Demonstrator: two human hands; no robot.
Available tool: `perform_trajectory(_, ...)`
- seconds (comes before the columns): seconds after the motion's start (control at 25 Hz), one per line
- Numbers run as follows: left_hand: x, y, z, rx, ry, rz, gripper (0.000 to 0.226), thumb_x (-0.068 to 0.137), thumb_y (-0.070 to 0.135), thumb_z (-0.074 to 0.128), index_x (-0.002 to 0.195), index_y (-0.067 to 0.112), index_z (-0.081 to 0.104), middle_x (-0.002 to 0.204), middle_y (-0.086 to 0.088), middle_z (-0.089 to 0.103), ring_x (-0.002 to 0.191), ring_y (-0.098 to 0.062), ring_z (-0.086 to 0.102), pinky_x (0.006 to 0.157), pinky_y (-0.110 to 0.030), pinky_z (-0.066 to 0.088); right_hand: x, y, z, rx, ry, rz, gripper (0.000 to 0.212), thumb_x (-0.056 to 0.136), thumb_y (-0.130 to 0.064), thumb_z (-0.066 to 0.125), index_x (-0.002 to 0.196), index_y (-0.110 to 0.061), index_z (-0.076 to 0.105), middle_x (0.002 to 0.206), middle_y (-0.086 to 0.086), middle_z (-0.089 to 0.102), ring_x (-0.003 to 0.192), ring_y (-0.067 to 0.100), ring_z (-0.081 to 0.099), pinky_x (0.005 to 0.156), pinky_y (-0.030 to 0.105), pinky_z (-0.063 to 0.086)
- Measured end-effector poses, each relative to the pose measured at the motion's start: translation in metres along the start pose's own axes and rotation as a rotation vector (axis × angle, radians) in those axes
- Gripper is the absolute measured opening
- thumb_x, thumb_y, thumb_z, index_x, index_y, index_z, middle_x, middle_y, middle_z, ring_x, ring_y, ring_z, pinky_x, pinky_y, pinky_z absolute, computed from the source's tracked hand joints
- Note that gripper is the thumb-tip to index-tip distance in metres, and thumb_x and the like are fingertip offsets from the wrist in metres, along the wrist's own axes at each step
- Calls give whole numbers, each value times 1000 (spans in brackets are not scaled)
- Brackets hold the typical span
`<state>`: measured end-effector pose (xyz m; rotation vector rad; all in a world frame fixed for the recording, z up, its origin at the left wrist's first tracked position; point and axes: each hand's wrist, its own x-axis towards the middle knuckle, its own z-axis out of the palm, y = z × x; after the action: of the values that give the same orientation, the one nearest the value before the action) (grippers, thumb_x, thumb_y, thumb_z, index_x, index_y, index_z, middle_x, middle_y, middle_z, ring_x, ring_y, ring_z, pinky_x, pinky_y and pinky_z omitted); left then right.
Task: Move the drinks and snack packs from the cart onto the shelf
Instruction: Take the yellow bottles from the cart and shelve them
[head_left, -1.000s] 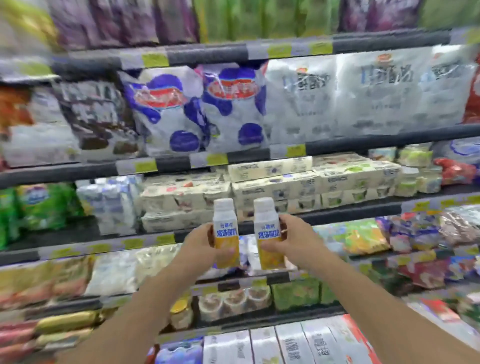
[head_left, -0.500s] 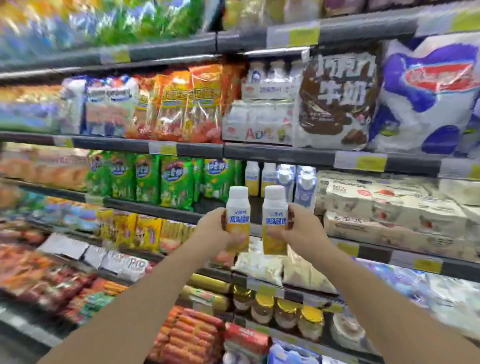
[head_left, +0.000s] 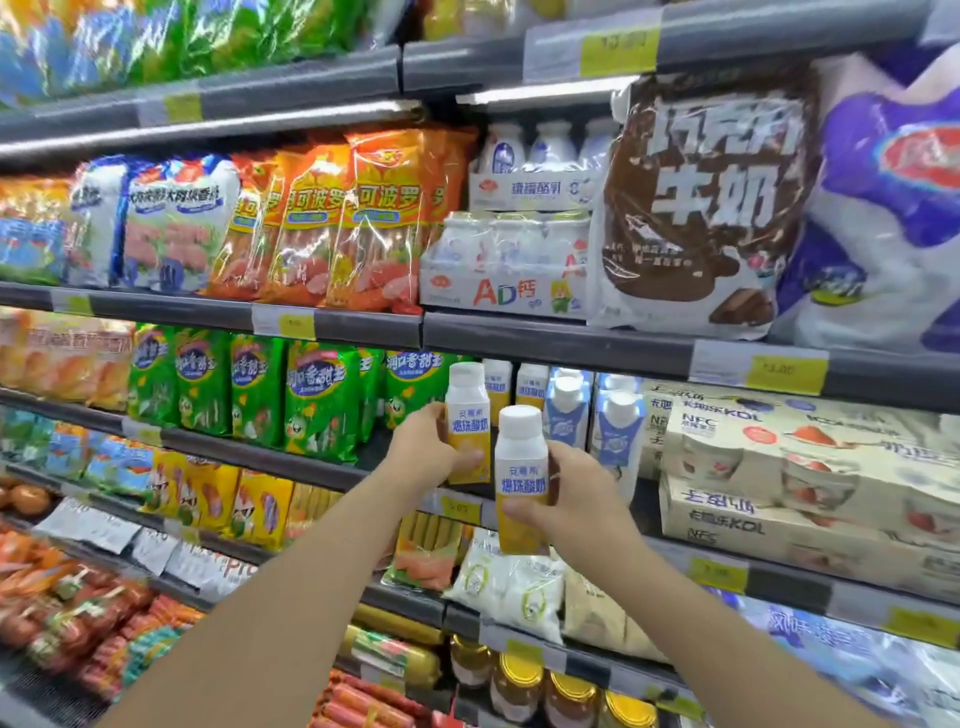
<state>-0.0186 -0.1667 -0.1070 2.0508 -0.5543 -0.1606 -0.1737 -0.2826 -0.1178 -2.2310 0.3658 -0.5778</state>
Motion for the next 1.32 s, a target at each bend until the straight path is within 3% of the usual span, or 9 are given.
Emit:
perform_trajectory(0.16,39,2,11,60,23,-35,50,70,16,87,113,18,63,101,0,71,94,-20,65,90,-42,54,14,5,6,7,6,22,38,80,-29,80,112,-30,60,104,-8,60,98,10,61,84,30,54)
perform_trajectory(0.24,59,-4,17,98,36,-16,48,64,18,88,107,17,66,98,-2,72,92,-24,66,88,-47,56,20,5,14,5,13,31,38,80,-30,80,112,-31,59,104,-9,60,98,9,61,85,31,54)
perform_trajectory(0.36,100,-25,27,163,47,48,41,55,37,80,91,24,66,89,0,71,87,-27,66,85,-51,55,34,-1,28,7,45,49,41,82,-27,79,117,-31,58,108,-9,57,101,9,58,90,30,52)
perform_trajectory(0.52,111,-31,20,217,-8,135,22,66,33,76,81,25,62,86,1,70,85,-26,65,83,-49,56,56,-10,59,-49,144,110,45,85,-21,76,123,-28,54,110,-6,52,105,13,55,92,33,50)
perform_trajectory(0.76,121,-46,8,250,-125,266,35,72,22,83,102,18,64,99,0,70,92,-23,65,85,-36,53,97,-6,102,-194,384,300,49,83,-15,76,124,-19,50,117,2,53,111,23,56,93,42,51)
perform_trajectory(1.0,124,-50,5,295,-118,307,30,77,1,62,105,11,58,100,-10,68,92,-31,65,77,-40,56,125,-6,116,-240,523,360,48,83,-3,73,121,-14,47,121,7,55,113,25,57,94,40,53)
perform_trajectory(1.12,120,-49,2,310,-147,285,34,83,10,71,110,12,51,100,-6,63,84,-23,58,71,-33,46,131,-5,114,-223,536,380,42,86,1,67,120,-11,45,119,9,60,110,26,61,91,40,55)
perform_trajectory(1.32,117,-47,-1,293,-152,307,40,84,22,74,116,14,52,108,-2,64,84,-14,49,72,-29,37,129,-3,117,-265,496,435,39,93,-33,66,115,-10,43,111,7,65,96,21,65,74,31,53)
